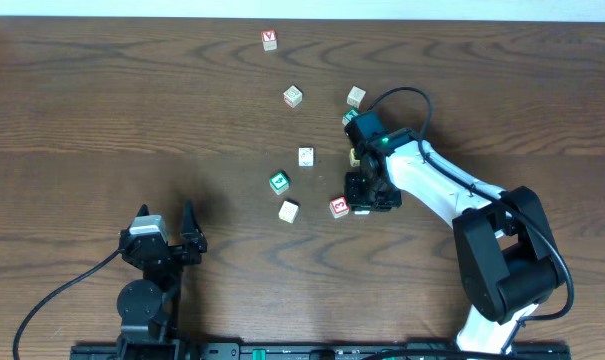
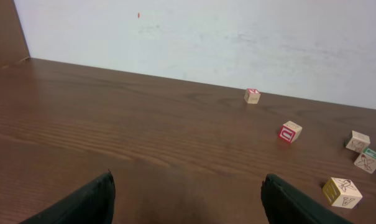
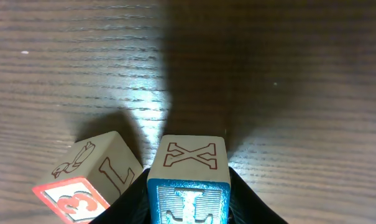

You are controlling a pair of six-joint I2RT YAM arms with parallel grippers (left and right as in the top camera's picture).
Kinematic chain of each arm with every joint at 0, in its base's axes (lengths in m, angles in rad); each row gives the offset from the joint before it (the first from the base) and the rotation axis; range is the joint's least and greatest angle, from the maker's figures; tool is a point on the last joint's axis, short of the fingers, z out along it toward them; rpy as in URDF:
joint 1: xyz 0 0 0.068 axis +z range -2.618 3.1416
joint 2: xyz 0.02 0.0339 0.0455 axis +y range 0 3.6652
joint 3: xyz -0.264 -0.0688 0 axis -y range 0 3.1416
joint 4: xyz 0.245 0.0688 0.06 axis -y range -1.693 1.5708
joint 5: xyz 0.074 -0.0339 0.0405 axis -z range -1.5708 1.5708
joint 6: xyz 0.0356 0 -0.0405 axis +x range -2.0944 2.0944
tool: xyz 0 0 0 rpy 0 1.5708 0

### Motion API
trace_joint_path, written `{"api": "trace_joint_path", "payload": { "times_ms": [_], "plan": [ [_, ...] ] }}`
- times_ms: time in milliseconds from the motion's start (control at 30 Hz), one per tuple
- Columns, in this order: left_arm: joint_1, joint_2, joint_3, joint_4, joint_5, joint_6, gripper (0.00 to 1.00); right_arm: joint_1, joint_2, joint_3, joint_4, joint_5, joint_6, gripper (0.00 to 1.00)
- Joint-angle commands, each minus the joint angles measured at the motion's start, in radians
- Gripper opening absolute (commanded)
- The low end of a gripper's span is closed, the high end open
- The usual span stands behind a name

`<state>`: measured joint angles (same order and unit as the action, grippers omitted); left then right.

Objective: Lift 5 blocks

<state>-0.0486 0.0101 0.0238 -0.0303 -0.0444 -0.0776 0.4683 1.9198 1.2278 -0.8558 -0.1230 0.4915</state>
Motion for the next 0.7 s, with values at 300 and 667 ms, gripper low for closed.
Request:
{"api": "trace_joint_path", "payload": {
  "times_ms": [300, 667],
  "plan": [
    [-0.002, -0.006, -0.019, -0.037, -0.024, 0.006, 0.76, 0.021, 0.003, 0.006, -0.005, -0.047, 0.054, 0.34],
    [-0.002, -0.006, -0.019, -0.037, -0.024, 0.006, 0.76, 0.065, 0.003, 0.006, -0.004, -0.046, -0.002, 0.36]
  ]
}}
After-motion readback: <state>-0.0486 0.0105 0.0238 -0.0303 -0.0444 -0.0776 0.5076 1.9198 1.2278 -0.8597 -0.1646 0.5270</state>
